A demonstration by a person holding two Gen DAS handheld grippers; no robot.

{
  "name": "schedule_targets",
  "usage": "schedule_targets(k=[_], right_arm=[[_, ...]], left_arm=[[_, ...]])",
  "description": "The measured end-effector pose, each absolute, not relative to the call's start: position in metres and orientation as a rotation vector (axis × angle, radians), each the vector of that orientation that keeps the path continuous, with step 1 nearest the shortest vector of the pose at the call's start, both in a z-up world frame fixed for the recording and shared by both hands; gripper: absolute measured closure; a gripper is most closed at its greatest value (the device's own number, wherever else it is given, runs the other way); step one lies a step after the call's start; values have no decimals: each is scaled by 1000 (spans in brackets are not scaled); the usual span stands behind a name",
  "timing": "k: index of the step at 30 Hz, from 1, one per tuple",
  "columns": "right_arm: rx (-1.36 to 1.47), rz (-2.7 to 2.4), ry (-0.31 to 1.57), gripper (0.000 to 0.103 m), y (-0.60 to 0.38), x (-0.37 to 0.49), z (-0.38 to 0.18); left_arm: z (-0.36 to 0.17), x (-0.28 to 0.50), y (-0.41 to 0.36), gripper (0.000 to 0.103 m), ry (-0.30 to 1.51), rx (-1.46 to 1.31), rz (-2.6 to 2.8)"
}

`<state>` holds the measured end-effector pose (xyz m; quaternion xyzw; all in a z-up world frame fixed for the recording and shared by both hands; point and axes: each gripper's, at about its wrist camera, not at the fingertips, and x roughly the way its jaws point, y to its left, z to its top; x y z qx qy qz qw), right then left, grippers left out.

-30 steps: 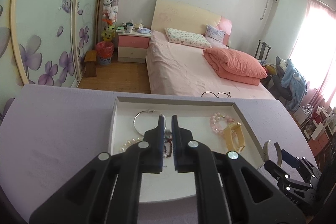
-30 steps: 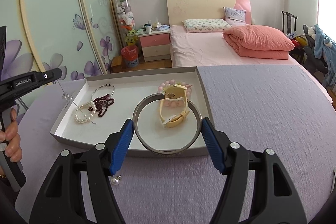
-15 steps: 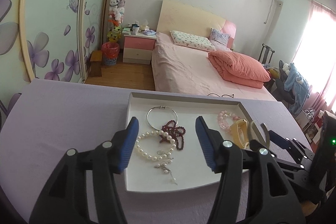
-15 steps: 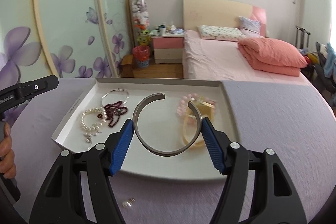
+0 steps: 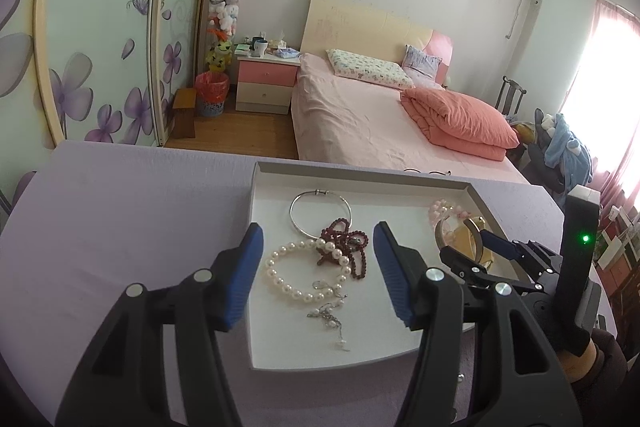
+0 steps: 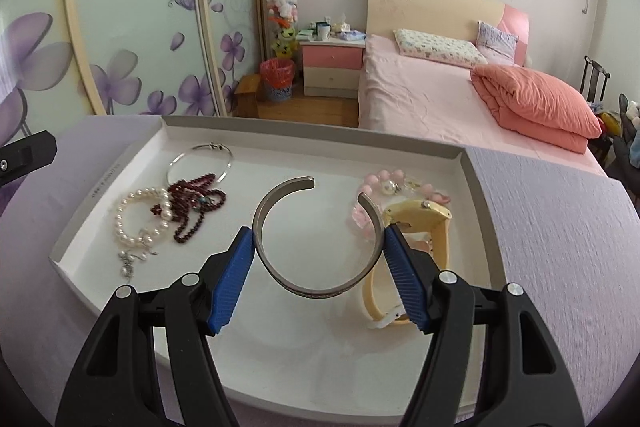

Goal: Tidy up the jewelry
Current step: 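Lower the silver cuff bangle into the tray and open the right tool, then withdraw both tools and grasp the pearl stud earring with the right tool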

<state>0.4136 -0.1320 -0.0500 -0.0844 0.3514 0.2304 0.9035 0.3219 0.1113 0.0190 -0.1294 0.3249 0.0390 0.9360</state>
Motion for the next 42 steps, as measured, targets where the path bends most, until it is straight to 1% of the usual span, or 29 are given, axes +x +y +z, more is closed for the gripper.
schedule_targets(k=[6,8,9,10,20,29,36,42], right_arm=[[-178,453,737,35,-131,416,-53],[-174,453,742,33,-130,417,-54],[-172,453,740,27,-130,416,-54],[-171,457,736,24,-130,414,-53],[-159,469,697,24,-138,397,-40],[-126,479,672,24,-153,368,-24],[-102,491,667,24,-162,343,-19],[-80,507,679,24,-172,319,-23]], left_arm=[[10,328,110,45,683,-267,73],[7,330,111,44,690,-268,73],[6,331,110,41,692,-268,75],[5,331,110,41,694,-267,77],[5,324,108,37,700,-261,81],[15,291,100,31,681,-244,82],[22,265,99,23,665,-247,86],[19,241,99,22,668,-251,87]])
